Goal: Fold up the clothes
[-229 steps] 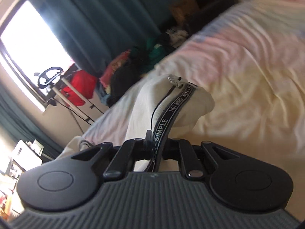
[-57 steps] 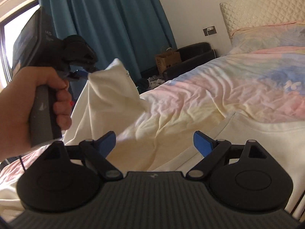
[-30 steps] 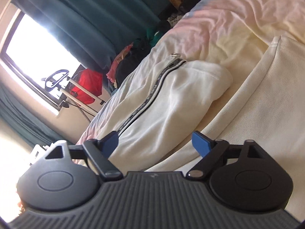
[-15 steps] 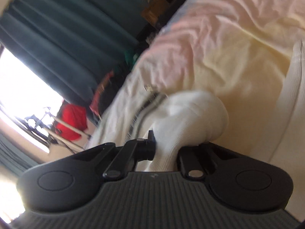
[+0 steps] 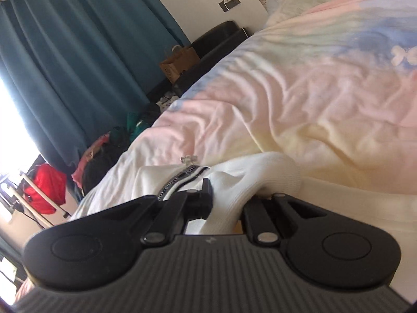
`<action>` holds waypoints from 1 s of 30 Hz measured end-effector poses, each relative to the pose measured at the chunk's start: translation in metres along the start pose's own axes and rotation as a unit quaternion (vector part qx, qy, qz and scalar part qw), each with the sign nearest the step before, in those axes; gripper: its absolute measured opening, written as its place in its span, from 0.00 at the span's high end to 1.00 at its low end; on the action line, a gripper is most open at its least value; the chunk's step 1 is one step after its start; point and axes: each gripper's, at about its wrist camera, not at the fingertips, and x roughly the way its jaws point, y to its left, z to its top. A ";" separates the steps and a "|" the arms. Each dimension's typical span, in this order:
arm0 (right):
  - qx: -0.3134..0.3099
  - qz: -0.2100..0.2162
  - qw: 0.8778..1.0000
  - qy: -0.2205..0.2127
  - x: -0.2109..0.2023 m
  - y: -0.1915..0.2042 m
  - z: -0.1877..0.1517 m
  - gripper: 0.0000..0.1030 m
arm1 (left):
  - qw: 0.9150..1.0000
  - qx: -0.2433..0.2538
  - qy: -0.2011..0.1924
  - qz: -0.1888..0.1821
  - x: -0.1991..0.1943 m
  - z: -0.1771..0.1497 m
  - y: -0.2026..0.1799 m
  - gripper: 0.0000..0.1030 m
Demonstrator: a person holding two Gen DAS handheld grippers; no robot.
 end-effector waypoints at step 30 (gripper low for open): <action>-0.300 0.174 0.938 0.019 -0.276 0.084 -0.057 0.00 | 0.988 0.075 -0.102 0.090 -0.104 0.009 0.001 0.04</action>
